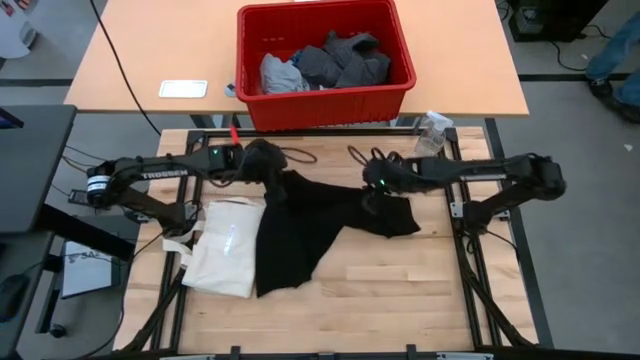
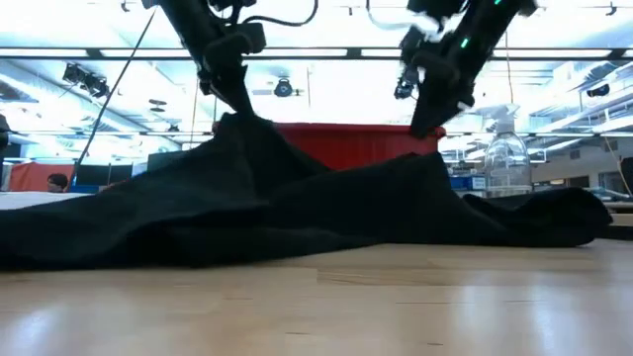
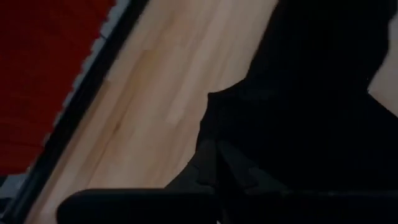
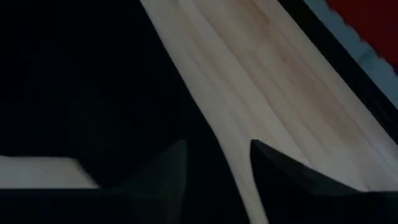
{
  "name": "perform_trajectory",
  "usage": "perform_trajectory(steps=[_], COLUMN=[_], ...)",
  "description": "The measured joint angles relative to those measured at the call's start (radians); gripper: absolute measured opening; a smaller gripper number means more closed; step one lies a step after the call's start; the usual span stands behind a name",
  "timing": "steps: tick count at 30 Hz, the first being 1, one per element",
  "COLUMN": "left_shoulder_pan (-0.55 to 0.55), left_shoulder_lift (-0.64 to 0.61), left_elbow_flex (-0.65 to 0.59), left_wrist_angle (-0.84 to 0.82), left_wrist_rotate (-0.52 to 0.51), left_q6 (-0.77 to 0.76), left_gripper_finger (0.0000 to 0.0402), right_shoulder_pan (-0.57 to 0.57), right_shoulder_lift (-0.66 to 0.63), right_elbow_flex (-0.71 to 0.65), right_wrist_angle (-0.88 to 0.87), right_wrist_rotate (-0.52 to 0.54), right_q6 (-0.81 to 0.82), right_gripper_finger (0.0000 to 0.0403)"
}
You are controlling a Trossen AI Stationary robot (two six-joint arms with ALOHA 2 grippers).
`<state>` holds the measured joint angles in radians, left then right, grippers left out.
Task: Fold Laundry from Bin
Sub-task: Fold the black shirt
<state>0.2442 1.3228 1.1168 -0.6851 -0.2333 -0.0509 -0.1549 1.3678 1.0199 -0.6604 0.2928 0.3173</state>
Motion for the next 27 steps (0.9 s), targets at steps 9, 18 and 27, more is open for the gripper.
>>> perform_trajectory(steps=[9, 18, 27], left_shoulder_pan=[0.039, 0.037, 0.042], left_shoulder_lift=[0.0, 0.0, 0.0], left_elbow_flex=[0.0, 0.0, 0.0], left_wrist_angle=[0.002, 0.0, 0.001], left_wrist_rotate=[0.029, 0.029, 0.029], left_q6=[0.019, -0.013, -0.008], left_gripper_finger=[0.0, 0.0, 0.0], right_shoulder_pan=[-0.153, -0.103, -0.136], right_shoulder_lift=[0.208, 0.301, 0.386], right_elbow_flex=[-0.001, 0.0, -0.001], right_wrist_angle=[0.268, 0.305, 0.305], right_wrist_rotate=[-0.404, -0.401, -0.427], right_q6=[-0.291, -0.362, -0.314], right_gripper_finger=[0.0217, 0.0201, 0.003])
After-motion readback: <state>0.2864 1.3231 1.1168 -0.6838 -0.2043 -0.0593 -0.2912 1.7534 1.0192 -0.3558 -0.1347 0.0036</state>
